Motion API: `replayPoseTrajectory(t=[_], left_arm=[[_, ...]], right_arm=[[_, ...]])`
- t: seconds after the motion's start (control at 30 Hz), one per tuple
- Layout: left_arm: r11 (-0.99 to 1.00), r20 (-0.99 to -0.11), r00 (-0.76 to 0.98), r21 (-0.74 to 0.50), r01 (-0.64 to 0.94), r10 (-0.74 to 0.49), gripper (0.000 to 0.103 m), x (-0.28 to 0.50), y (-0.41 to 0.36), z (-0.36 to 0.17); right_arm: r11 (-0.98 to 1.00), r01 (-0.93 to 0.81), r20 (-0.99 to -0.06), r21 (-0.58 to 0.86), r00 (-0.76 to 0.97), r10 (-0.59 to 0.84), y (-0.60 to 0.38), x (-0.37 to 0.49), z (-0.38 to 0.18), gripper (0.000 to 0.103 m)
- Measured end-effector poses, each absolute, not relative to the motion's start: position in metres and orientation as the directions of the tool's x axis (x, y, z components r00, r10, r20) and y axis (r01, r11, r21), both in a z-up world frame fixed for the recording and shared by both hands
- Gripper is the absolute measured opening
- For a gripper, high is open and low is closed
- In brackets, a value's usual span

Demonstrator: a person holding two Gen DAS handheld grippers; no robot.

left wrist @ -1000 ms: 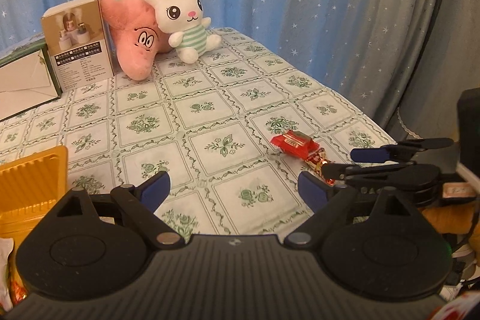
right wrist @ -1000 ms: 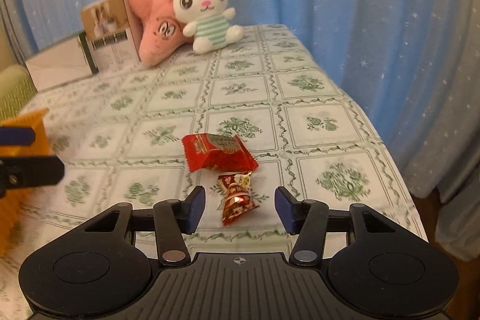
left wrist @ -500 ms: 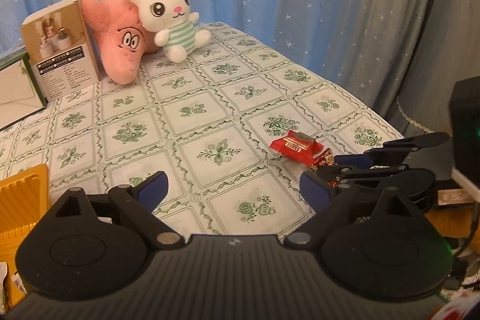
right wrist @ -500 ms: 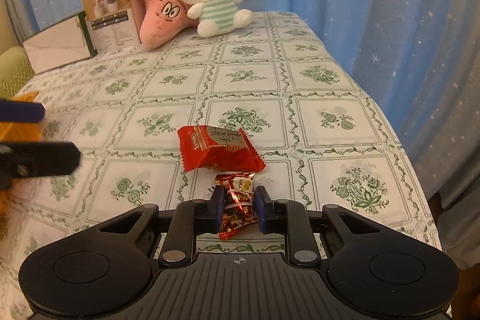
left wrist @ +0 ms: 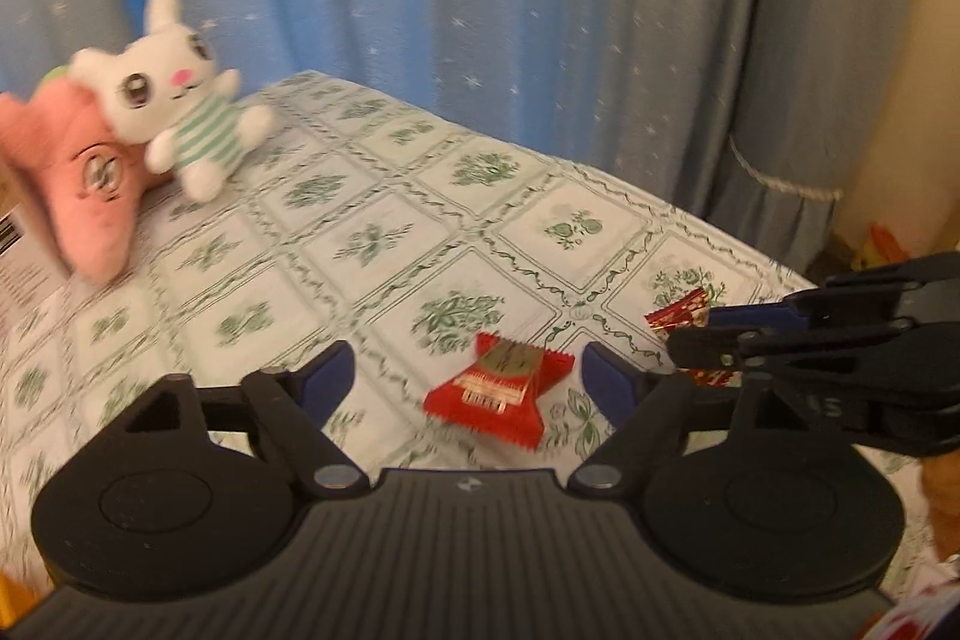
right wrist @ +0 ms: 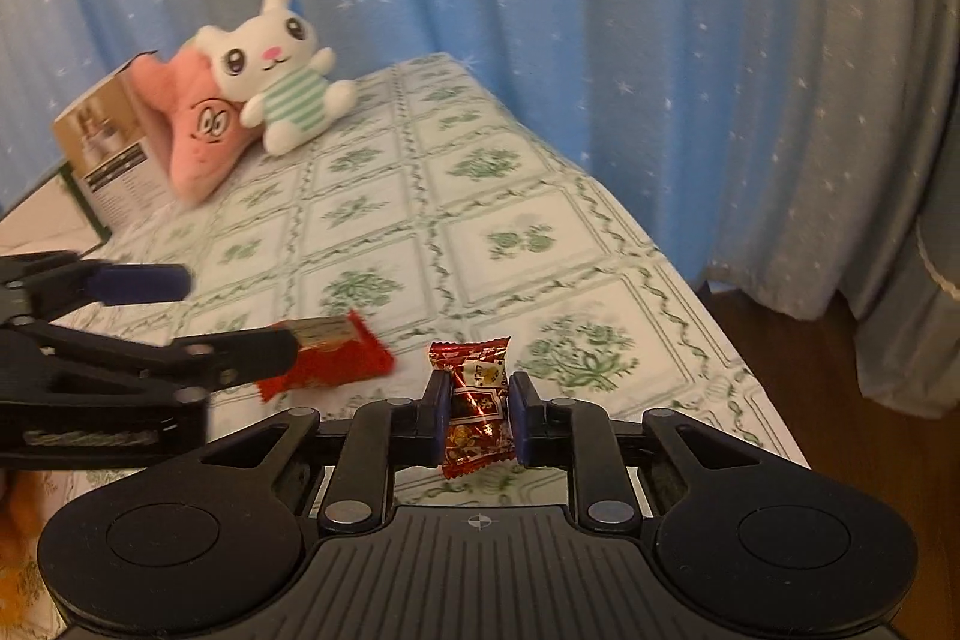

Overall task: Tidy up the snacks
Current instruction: 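Grasp a small red twist-wrapped candy with the right gripper while the left grasps a red square packet, then carry both held red candies over the orange tray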

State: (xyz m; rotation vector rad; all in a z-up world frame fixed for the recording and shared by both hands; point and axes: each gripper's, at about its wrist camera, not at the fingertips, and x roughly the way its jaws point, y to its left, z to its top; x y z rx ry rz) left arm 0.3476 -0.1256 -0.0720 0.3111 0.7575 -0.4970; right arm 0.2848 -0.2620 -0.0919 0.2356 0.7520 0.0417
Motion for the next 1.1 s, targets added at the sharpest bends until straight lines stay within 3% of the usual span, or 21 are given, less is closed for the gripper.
replayPoseTrajectory(t=[0.17,0.27,0.33,0.47,1.1], left_arm=[[0.824,-0.735,0.585,0.064,0.563,-0.343,0.065,0.362,-0.137,-0.087],[0.807,-0.761,0.557,0.076,0.585,-0.332,0.053,0.364,-0.142,-0.095],[0.805,-0.775,0.54,0.069,0.59,-0.329,0.039,0.365,-0.141,-0.099],[0.812,-0.783,0.523,0.042,0.582,-0.335,0.027,0.361,-0.134,-0.102],[0.935,-0.761,0.596,-0.038,0.352,-0.256,0.022,0.25,-0.067,-0.071]], right_arm=[[0.973,0.049,-0.68,0.225,0.723,0.121,-0.265,0.287,-0.095,0.021],[0.973,0.041,-0.678,0.227,0.724,0.128,-0.263,0.289,-0.095,0.021],[0.973,0.034,-0.673,0.226,0.728,0.131,-0.261,0.289,-0.094,0.021],[0.974,0.028,-0.676,0.227,0.724,0.137,-0.259,0.29,-0.095,0.021],[0.969,-0.032,-0.649,0.247,0.736,0.19,-0.23,0.245,-0.069,0.021]])
